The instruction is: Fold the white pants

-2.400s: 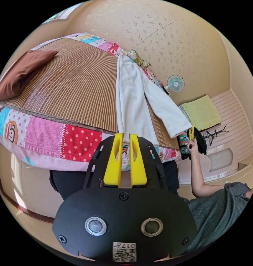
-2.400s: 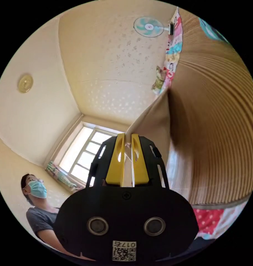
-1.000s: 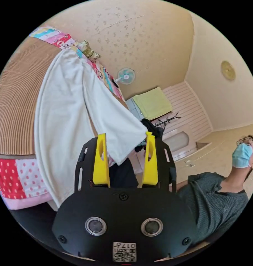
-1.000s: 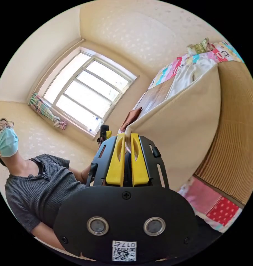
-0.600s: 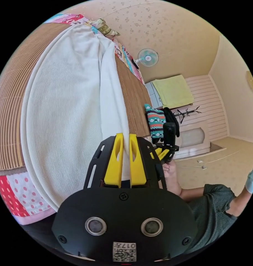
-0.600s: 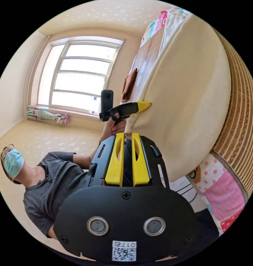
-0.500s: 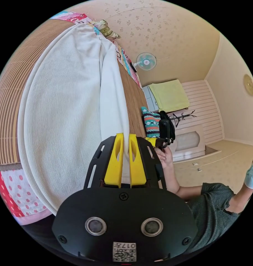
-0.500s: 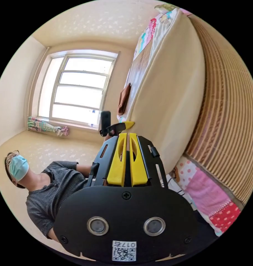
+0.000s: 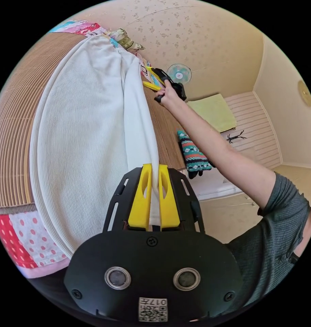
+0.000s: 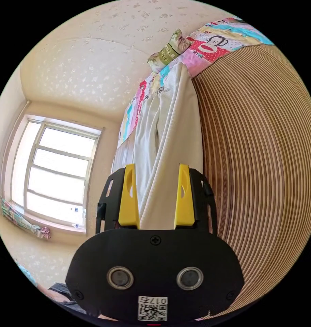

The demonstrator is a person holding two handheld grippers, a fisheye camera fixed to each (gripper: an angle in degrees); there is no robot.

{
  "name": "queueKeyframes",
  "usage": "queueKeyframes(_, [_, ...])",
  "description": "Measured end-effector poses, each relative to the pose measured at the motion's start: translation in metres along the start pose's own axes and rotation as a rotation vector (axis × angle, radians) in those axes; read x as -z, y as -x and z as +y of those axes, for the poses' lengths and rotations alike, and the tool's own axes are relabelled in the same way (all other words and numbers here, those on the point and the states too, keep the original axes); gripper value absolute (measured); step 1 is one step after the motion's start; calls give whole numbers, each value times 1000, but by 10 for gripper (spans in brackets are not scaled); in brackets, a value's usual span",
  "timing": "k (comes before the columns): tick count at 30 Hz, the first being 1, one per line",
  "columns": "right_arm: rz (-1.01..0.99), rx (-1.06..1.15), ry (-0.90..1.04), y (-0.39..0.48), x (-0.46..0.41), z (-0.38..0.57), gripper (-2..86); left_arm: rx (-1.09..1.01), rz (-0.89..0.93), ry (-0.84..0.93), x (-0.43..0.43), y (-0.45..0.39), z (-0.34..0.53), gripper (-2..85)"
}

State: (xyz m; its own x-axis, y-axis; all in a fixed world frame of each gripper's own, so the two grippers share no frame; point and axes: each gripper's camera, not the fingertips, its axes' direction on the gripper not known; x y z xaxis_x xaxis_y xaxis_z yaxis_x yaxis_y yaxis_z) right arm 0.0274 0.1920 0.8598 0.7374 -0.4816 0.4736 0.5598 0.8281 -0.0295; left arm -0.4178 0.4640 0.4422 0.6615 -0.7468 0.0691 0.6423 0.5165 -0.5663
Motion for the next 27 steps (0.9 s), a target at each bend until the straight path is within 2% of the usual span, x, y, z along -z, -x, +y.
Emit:
queueKeyframes(3, [128,42,-10,24,-29,-28,151,-12,4,-12,-2,3,3,37])
queueKeyframes(7, [337,99,-36,80,-63,-50,72,-37,31,5,-8,8,3,36])
queueKeyframes(10, [534,293,-60,154,-98,-43,38,-81,33,10,-2,9,1,32])
queueKeyframes(13, [590,557,-68,230,-144,-14,29,-145,11,32,6,1,3,30])
queueKeyframes(16, [568,661,18,281,-195,5,24,-133,1,40,13,1,14,30])
queueKeyframes(19, [475,574,58,286,-220,7,23,-85,-59,24,26,8,32,33])
queueKeyframes(21, [363,526,66,276,-217,11,24,-39,-70,24,37,18,47,35])
queueKeyframes(23, [47,559,92,254,-192,30,24,-3,-52,4,44,26,60,36])
queueKeyframes(25, [-134,581,121,230,-167,53,25,51,-69,-19,48,34,74,37])
queueKeyframes(27, [-180,563,143,202,-139,83,26,105,-81,-18,48,44,86,44])
